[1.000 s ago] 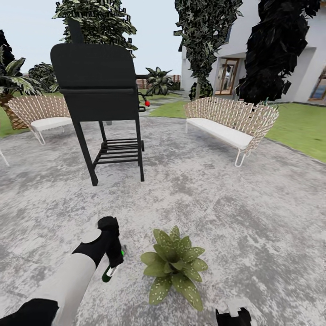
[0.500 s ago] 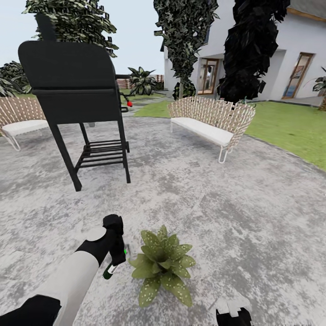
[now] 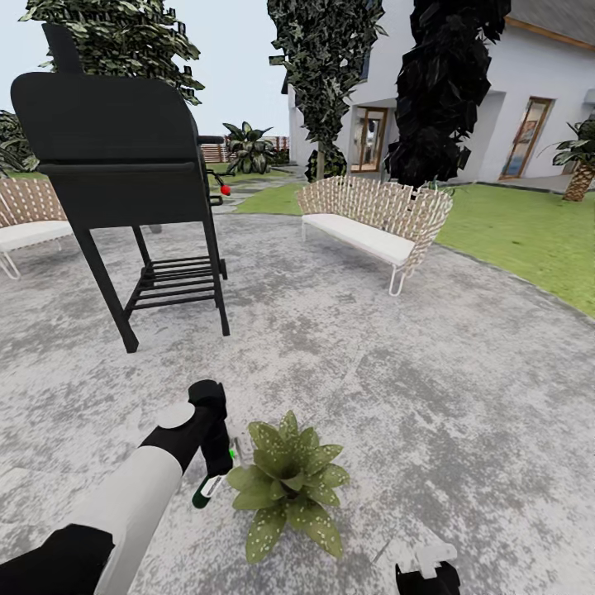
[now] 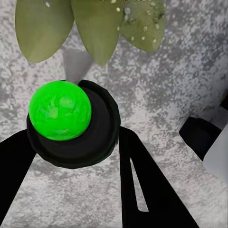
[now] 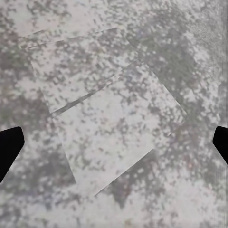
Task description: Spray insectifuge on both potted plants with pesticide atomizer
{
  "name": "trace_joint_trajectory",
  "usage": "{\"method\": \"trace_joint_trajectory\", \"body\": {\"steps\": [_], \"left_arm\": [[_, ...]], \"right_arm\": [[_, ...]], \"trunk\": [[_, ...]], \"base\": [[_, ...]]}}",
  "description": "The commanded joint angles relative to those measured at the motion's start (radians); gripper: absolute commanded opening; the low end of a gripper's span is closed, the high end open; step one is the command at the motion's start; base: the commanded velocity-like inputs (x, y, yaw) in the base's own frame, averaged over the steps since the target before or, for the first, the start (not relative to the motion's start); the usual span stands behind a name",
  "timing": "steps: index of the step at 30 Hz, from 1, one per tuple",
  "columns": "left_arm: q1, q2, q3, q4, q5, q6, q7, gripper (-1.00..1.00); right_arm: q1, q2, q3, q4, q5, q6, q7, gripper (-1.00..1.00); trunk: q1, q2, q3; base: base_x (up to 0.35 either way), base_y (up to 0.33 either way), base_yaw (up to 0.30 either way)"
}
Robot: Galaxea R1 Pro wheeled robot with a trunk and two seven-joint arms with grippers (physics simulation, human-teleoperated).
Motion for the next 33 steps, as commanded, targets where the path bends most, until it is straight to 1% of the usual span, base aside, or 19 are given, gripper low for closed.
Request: {"method": "trace_joint_trajectory", "body": {"steps": [1,3,5,8,11,14,21,24,27,28,29,31,32,33], "left_arm": [[0.0,-0.002,-0.002,-0.001,-0.006,0.011,-0.006,-1.0],[0.0,-0.011,-0.009,-0.002,-0.007,0.01,-0.004,-1.0],[0.0,-0.016,-0.05,-0.002,-0.021,0.012,-0.003,-1.0],[0.0,-0.018,-0.074,-0.002,-0.036,0.014,-0.004,-1.0],[0.0,-0.018,-0.077,-0.002,-0.039,0.015,-0.004,-1.0],[-0.002,-0.02,-0.078,-0.002,-0.039,0.016,-0.005,-1.0],[-0.007,-0.021,-0.077,-0.018,-0.038,0.017,-0.01,-1.0],[-0.005,-0.032,-0.078,-0.023,-0.039,0.016,-0.01,-1.0],[-0.005,-0.039,-0.085,-0.024,-0.042,0.012,-0.012,-1.0],[-0.01,-0.047,-0.101,-0.025,-0.043,0.011,-0.015,-1.0],[-0.024,-0.053,-0.128,-0.024,-0.044,0.01,-0.029,-1.0],[-0.059,-0.059,-0.187,-0.023,-0.043,0.012,-0.092,-1.0],[-0.068,-0.06,-0.204,-0.023,-0.042,0.012,-0.092,-1.0],[-0.073,-0.059,-0.213,-0.023,-0.042,0.01,-0.092,-1.0]], "right_arm": [[0.0,0.0,0.008,0.0,-0.005,-0.002,-0.004,1.0],[0.0,0.0,0.008,0.0,-0.005,-0.002,-0.004,1.0],[0.0,0.0,0.008,0.0,-0.005,-0.002,-0.004,1.0],[0.0,0.0,0.008,0.0,-0.006,-0.002,-0.004,1.0],[0.0,0.0,0.008,0.0,-0.005,-0.002,-0.004,1.0],[0.0,0.0,0.008,0.0,-0.005,-0.002,-0.004,1.0],[0.0,0.0,0.008,0.0,-0.005,-0.002,-0.004,1.0],[0.0,0.0,0.008,0.0,-0.005,-0.002,-0.004,1.0],[0.0,0.0,0.008,0.0,-0.005,-0.002,-0.004,1.0],[0.0,0.0,0.008,0.0,-0.005,-0.002,-0.004,1.0],[0.0,0.0,0.008,0.0,-0.005,-0.002,-0.004,1.0],[0.0,0.0,0.008,0.0,-0.005,-0.002,-0.004,1.0],[0.0,0.0,0.008,0.0,-0.005,-0.002,-0.004,1.0],[0.0,0.0,0.008,0.0,-0.005,-0.002,-0.004,1.0]], "trunk": [[0.0,0.0,-0.001],[0.0,0.0,-0.001],[0.0,0.0,-0.001],[0.0,0.0,-0.001],[0.0,0.0,-0.001],[0.0,0.0,-0.001],[0.0,0.0,-0.001],[0.0,0.0,-0.001],[0.0,0.0,-0.001],[0.0,0.0,-0.001],[0.0,0.0,-0.001],[0.0,0.0,-0.001],[0.0,0.0,-0.001],[0.0,0.0,-0.001]], "base": [[0.0,0.0,0.0],[0.0,0.0,0.0],[-0.11,0.003,-0.03],[-0.259,0.097,-0.182],[-0.252,0.217,-0.251],[-0.076,0.278,-0.26],[0.184,0.255,-0.262],[0.158,0.123,-0.24],[0.016,0.012,-0.04],[0.004,0.003,-0.009],[0.002,0.001,-0.005],[0.001,0.001,-0.002],[0.0,0.0,0.0],[0.0,0.0,0.0]]}}
